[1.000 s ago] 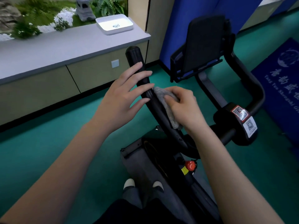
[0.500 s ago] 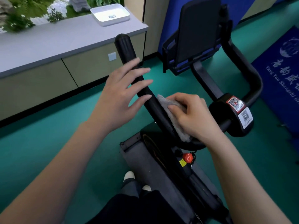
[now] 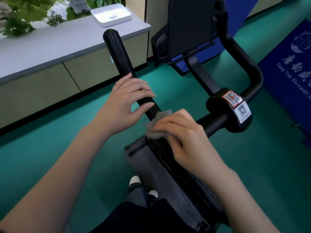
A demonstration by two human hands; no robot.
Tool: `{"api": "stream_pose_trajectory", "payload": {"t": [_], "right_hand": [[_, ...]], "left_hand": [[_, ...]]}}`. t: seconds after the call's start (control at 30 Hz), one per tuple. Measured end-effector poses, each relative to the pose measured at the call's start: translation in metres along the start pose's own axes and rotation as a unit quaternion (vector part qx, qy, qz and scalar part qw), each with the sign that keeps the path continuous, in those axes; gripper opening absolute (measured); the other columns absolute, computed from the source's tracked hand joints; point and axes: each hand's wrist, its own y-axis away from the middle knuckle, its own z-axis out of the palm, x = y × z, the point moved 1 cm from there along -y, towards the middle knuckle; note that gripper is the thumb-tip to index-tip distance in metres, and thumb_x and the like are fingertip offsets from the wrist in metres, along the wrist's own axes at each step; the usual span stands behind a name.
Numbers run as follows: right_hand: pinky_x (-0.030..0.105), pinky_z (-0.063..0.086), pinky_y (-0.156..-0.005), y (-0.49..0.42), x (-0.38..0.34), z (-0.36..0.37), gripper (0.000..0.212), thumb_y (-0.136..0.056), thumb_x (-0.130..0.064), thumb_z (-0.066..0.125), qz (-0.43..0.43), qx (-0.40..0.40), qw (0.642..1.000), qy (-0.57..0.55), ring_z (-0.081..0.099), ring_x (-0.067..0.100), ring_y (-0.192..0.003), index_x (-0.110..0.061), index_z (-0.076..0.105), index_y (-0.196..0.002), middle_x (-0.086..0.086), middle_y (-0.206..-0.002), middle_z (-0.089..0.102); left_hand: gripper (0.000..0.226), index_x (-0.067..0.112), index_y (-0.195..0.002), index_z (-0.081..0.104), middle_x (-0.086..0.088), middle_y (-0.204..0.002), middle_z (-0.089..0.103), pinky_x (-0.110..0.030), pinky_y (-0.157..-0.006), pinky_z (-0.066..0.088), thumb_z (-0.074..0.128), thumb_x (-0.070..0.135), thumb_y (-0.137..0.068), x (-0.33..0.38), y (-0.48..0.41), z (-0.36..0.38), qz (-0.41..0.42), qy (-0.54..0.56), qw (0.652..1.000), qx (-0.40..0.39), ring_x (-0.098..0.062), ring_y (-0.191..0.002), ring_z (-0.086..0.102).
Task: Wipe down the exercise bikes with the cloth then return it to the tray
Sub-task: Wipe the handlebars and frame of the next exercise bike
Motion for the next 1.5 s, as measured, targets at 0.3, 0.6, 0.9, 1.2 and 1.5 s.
{"api": "stream_pose_trajectory", "payload": {"t": [0.3,0.6,0.9,1.2,1.5], "right_hand": [[0.008,0.036,-0.08,-0.005,0.015,-0.028,0.021,-0.086,0.0,0.061,0.154,0.104,0.982,0.013,0.059,0.016,-0.095,-0.011,0.072,-0.1,-0.007,-0.093,0.066],[0.021,0.036,-0.068,-0.011,0.026,-0.036,0.021,-0.091,-0.006,0.053,0.176,-0.143,0.972,0.054,0.056,0.016,-0.088,-0.016,0.069,-0.099,0.001,-0.085,0.063],[0.016,0.042,-0.078,0.012,0.024,-0.033,0.023,-0.086,0.004,0.056,0.132,-0.02,0.99,0.044,0.049,0.015,-0.087,-0.007,0.071,-0.099,0.008,-0.088,0.065],[0.024,0.036,-0.076,0.031,0.067,-0.06,0.013,-0.091,-0.006,0.06,0.153,0.104,0.98,0.072,0.054,0.024,-0.088,-0.007,0.072,-0.096,-0.003,-0.09,0.069],[0.007,0.04,-0.083,0.048,0.061,-0.048,0.022,-0.091,-0.01,0.058,0.183,0.179,0.965,-0.051,0.057,-0.004,-0.095,-0.022,0.071,-0.105,-0.02,-0.096,0.061]], "left_hand": [[0.025,0.008,-0.101,0.07,-0.003,-0.104,0.064,-0.039,-0.118,0.014,0.056,0.026,-0.09,0.007,0.0,0.0,-0.027,0.026,0.999,0.015,-0.02,-0.115,0.053],[0.02,0.008,-0.102,0.069,-0.003,-0.105,0.064,-0.037,-0.118,0.012,0.059,0.02,-0.091,0.009,0.002,0.001,-0.022,0.021,0.999,0.019,-0.019,-0.115,0.052],[0.016,0.008,-0.103,0.068,-0.003,-0.108,0.064,-0.035,-0.119,0.009,0.06,0.015,-0.091,0.014,0.002,0.002,-0.044,0.032,0.998,0.03,-0.017,-0.118,0.049],[0.017,0.008,-0.104,0.068,-0.002,-0.109,0.064,-0.029,-0.119,0.006,0.059,0.015,-0.091,0.017,0.003,0.003,-0.053,0.033,0.997,0.039,-0.015,-0.12,0.048],[0.019,0.008,-0.105,0.068,-0.003,-0.112,0.063,-0.03,-0.119,0.006,0.059,0.017,-0.092,0.015,0.004,0.006,-0.05,0.037,0.997,0.039,-0.015,-0.122,0.047]]}}
